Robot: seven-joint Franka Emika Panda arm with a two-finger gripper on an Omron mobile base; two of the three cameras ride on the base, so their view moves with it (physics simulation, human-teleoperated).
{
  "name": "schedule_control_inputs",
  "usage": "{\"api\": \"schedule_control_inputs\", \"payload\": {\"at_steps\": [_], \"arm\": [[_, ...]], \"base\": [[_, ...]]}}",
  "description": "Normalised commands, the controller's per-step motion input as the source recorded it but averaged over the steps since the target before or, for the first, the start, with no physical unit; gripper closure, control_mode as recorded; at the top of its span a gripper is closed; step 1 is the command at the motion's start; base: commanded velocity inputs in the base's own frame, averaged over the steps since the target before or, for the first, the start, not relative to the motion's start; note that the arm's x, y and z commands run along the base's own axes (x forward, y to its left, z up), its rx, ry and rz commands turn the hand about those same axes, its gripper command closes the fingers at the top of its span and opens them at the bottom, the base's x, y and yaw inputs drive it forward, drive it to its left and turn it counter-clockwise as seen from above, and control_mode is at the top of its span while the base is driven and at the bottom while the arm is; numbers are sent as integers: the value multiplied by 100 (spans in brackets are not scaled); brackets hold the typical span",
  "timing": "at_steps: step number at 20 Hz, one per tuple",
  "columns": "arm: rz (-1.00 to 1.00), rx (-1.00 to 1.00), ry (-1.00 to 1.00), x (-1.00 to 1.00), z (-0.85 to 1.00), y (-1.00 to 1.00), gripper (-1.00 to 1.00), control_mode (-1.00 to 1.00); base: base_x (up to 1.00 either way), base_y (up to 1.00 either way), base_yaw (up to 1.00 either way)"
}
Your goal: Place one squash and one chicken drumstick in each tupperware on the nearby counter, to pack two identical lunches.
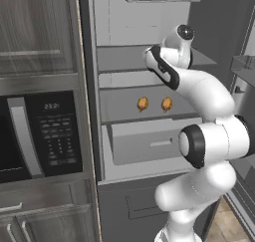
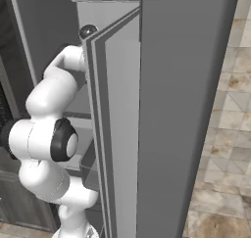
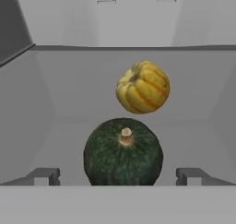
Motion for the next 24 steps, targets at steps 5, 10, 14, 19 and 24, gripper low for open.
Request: {"api": "schedule_control_inputs", "payload": {"at_steps": [5,10,14,19,24], "arm": [[0,0,0,21,-21,0,-100,-100],[0,0,0,16,-27,0,-100,-100],[0,0,0,28,-27,0,-100,-100],[0,0,0,28,-29,0,-100,-100],[0,0,0,9,-31,0,100,-100]], "base": [[0,0,0],[0,0,0],[0,0,0],[0,0,0],[0,0,0]]}}
